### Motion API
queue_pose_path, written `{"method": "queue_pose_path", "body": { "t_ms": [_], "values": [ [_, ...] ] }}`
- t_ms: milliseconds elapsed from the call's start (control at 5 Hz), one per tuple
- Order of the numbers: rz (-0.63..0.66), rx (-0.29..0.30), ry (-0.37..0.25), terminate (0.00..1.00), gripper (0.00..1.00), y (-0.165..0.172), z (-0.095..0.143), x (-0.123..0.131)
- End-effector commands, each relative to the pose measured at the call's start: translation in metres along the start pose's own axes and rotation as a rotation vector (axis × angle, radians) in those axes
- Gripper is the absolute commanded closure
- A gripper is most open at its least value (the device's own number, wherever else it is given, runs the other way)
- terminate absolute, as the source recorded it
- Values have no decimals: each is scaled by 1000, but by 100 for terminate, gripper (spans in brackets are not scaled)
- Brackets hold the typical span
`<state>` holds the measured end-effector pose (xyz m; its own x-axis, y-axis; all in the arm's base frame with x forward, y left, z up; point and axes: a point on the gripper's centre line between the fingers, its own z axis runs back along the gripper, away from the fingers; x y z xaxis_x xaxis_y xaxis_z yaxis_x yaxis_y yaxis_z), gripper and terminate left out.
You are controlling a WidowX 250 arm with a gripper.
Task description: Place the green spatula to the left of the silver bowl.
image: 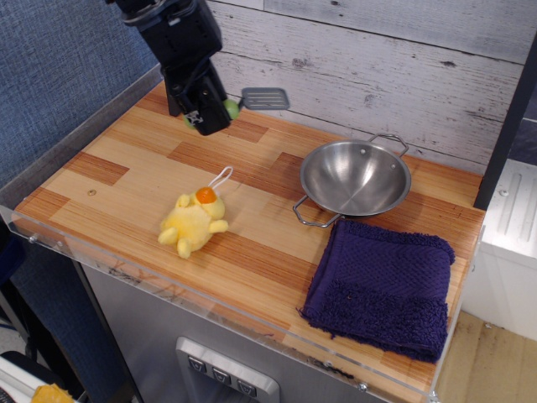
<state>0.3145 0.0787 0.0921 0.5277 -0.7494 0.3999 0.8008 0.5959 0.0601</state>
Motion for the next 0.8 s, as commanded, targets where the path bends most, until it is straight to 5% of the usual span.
{"method": "queue_pose_path", "body": {
  "t_ms": [0,600],
  "values": [
    [70,52,-14,0,100,30,-17,-17],
    [106,24,53,0,100,48,-64,-36]
  ]
}}
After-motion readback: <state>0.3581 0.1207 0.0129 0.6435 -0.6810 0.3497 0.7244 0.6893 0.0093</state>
